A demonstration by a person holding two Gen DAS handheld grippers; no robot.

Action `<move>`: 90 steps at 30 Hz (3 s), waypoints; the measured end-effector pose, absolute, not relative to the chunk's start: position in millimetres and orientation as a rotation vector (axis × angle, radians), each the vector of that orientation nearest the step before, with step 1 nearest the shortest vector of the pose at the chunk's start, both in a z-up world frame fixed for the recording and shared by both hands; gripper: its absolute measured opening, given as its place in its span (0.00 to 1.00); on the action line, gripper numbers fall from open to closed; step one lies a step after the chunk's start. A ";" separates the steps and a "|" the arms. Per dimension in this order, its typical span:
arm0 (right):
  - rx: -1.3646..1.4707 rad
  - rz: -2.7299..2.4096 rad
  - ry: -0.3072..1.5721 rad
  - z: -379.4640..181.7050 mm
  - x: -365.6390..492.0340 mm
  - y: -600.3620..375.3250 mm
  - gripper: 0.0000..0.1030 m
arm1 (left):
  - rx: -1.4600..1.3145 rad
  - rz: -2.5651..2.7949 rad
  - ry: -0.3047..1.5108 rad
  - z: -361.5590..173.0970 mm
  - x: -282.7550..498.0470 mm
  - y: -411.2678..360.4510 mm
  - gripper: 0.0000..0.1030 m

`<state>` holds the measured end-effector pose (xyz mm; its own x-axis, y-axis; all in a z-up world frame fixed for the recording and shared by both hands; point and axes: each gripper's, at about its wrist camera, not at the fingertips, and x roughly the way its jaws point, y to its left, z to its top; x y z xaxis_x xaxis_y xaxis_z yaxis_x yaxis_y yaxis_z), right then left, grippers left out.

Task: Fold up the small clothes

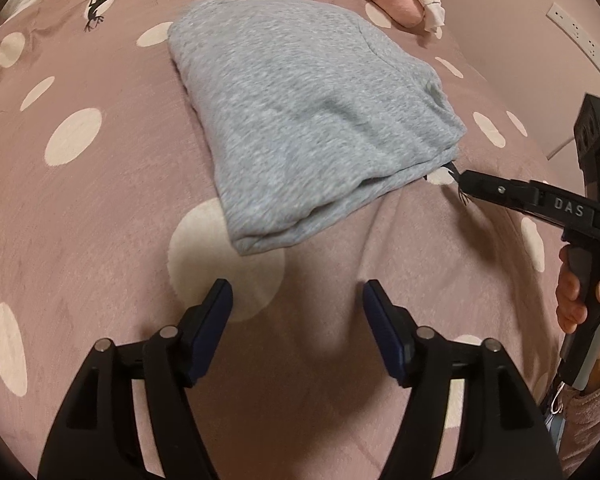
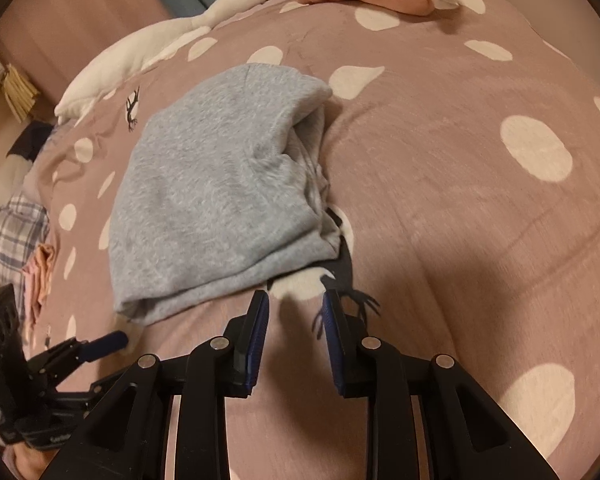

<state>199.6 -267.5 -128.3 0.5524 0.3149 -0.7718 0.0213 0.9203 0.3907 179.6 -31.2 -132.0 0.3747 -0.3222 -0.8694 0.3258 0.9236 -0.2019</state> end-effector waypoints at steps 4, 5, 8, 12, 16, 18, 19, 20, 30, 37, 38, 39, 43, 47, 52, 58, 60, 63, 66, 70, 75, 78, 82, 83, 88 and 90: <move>0.413 0.188 0.973 -129.7 191.4 -274.2 0.39 | 0.006 -0.395 1.115 -130.4 174.6 -25.7 0.74; 0.417 0.189 0.973 -129.7 188.9 -276.0 0.40 | 0.006 -0.389 1.116 -130.1 174.1 -24.8 0.74; 0.424 0.195 0.974 -129.5 182.7 -278.3 0.49 | 0.000 -0.370 1.114 -127.7 172.1 -22.0 0.80; 0.443 0.202 0.965 -127.6 177.4 -280.2 0.56 | -0.013 -0.353 1.106 -123.4 170.1 -18.0 0.86; 0.464 0.201 0.960 -126.7 174.2 -283.8 0.67 | -0.026 -0.338 1.106 -121.2 170.1 -16.3 0.94; 0.476 0.207 0.959 -126.7 174.0 -285.2 0.69 | -0.042 -0.335 1.109 -120.6 171.3 -15.5 0.98; 0.484 0.211 0.960 -127.0 174.3 -285.5 0.71 | -0.052 -0.335 1.110 -120.4 172.0 -14.9 0.99; 0.493 0.214 0.960 -127.5 174.2 -286.2 0.74 | -0.065 -0.340 1.112 -120.2 172.9 -14.4 0.99; 0.569 0.232 0.944 -129.7 177.0 -292.6 0.78 | -0.158 -0.355 1.125 -118.8 183.7 -12.6 0.99; 0.596 0.238 0.940 -132.4 182.4 -297.1 0.79 | -0.265 -0.371 1.125 -117.5 192.6 -2.4 1.00; 0.601 0.238 0.939 -132.9 183.0 -297.6 0.79 | -0.276 -0.372 1.124 -117.3 193.9 -1.1 1.00; 0.607 0.240 0.939 -133.8 184.1 -298.6 0.79 | -0.289 -0.371 1.123 -117.4 195.4 -0.1 1.00; 0.624 0.244 0.935 -136.3 187.2 -300.2 0.79 | -0.344 -0.379 1.124 -117.9 204.4 5.0 1.00; 0.633 0.250 0.929 -136.6 191.6 -300.9 0.79 | -0.398 -0.392 1.124 -119.2 213.2 10.1 1.00; 0.640 0.256 0.927 -135.8 202.7 -301.1 0.79 | -0.432 -0.393 1.122 -119.3 228.3 12.5 1.00; 0.634 0.259 0.927 -135.4 218.4 -300.2 0.79 | -0.458 -0.401 1.105 -118.0 249.2 13.1 1.00; 0.638 0.259 0.923 -135.9 224.3 -300.1 0.79 | -0.469 -0.407 1.102 -119.0 256.2 12.8 1.00; 0.648 0.264 0.921 -137.1 233.0 -300.1 0.79 | -0.490 -0.416 1.104 -121.0 266.1 10.9 1.00; 0.652 0.267 0.918 -136.8 241.8 -298.7 0.79 | -0.491 -0.413 1.102 -122.6 273.7 9.4 1.00; 0.646 0.278 0.917 -136.5 254.2 -296.4 0.79 | -0.469 -0.410 1.100 -124.0 284.7 3.4 1.00; 0.624 0.294 0.926 -138.4 267.3 -291.7 0.79 | -0.434 -0.411 1.096 -125.8 293.1 -2.5 1.00; 0.608 0.305 0.927 -138.9 271.6 -288.3 0.79 | -0.425 -0.408 1.095 -127.9 297.5 -4.0 1.00; 0.582 0.321 0.928 -138.3 278.1 -282.7 0.79 | -0.418 -0.411 1.093 -130.1 303.8 -6.3 1.00; 0.575 0.320 0.929 -138.4 278.8 -282.5 0.79 | -0.416 -0.412 1.092 -130.4 305.1 -6.7 1.00; 0.538 0.333 0.933 -136.2 286.4 -273.7 0.79 | -0.405 -0.407 1.089 -131.2 313.7 -9.9 1.00; 0.521 0.335 0.934 -136.3 289.2 -270.5 0.79 | -0.400 -0.405 1.088 -131.3 317.9 -12.4 1.00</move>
